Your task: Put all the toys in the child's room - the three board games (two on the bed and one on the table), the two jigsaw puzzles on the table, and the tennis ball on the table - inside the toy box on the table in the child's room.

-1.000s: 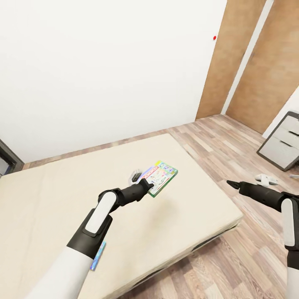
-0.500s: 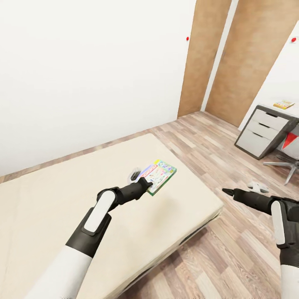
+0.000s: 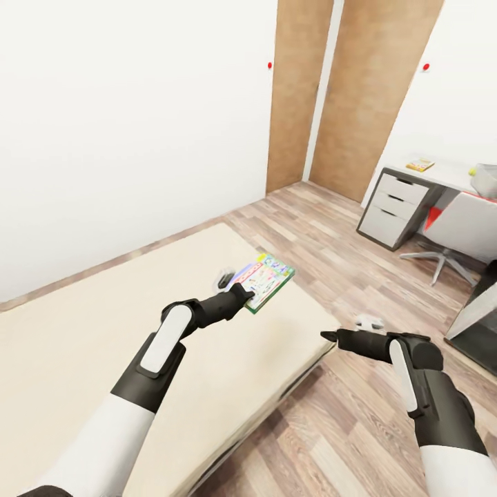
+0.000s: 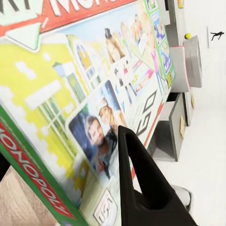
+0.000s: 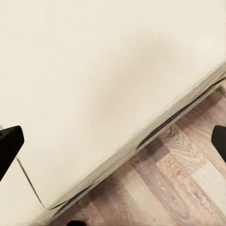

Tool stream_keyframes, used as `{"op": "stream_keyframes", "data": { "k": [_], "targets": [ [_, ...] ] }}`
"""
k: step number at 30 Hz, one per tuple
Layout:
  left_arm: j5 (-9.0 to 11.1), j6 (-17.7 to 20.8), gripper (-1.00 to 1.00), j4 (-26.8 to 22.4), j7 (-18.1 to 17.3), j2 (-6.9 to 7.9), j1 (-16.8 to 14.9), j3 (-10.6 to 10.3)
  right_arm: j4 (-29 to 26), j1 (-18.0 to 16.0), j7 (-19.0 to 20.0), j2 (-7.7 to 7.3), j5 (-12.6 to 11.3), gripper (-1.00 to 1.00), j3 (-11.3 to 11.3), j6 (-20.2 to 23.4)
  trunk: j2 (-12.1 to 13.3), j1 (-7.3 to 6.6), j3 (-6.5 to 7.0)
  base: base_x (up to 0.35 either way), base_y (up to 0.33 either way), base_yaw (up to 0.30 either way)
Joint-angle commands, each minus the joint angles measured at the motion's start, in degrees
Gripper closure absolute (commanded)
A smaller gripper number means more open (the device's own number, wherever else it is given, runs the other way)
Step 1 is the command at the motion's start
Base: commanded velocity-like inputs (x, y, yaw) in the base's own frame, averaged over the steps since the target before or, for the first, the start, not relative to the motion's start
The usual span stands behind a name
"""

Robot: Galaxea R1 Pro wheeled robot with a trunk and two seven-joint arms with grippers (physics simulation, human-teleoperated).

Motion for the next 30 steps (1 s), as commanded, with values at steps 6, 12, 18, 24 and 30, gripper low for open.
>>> {"op": "stream_keyframes", "data": {
  "k": [6,12,18,24,30],
  "targets": [
    [0.7,0.0,1.00,0.2,0.6,-0.22,-0.2,-0.2,3.2,0.2,-2.4,2.61,0.1,-1.00,2.8,0.3,2.3,-1.30,1.00,0.000,0.000,-0.282],
    [0.7,0.0,1.00,0.7,0.5,-0.39,-0.3,-0.3,5.7,0.3,-4.2,3.55,0.2,-1.00,5.9,0.3,4.3,-2.40,1.89,0.000,0.000,-0.282],
    [0.7,0.1,1.00,1.4,0.2,-0.58,-0.4,-0.6,6.6,0.4,-4.5,3.88,0.0,-1.00,7.4,-0.7,4.3,-2.40,1.89,0.000,0.000,-0.282],
    [0.9,0.1,1.00,1.6,0.0,-0.68,-0.4,-0.8,6.9,0.7,-4.6,3.97,-0.1,-1.00,7.8,-1.1,4.3,-2.40,1.89,0.000,0.000,-0.154],
    [0.9,0.1,1.00,1.6,0.0,-0.71,-0.4,-0.9,6.9,0.7,-4.7,3.93,-0.2,-1.00,7.9,-1.0,4.3,-2.40,1.89,0.000,0.000,-0.030]
  ]
}}
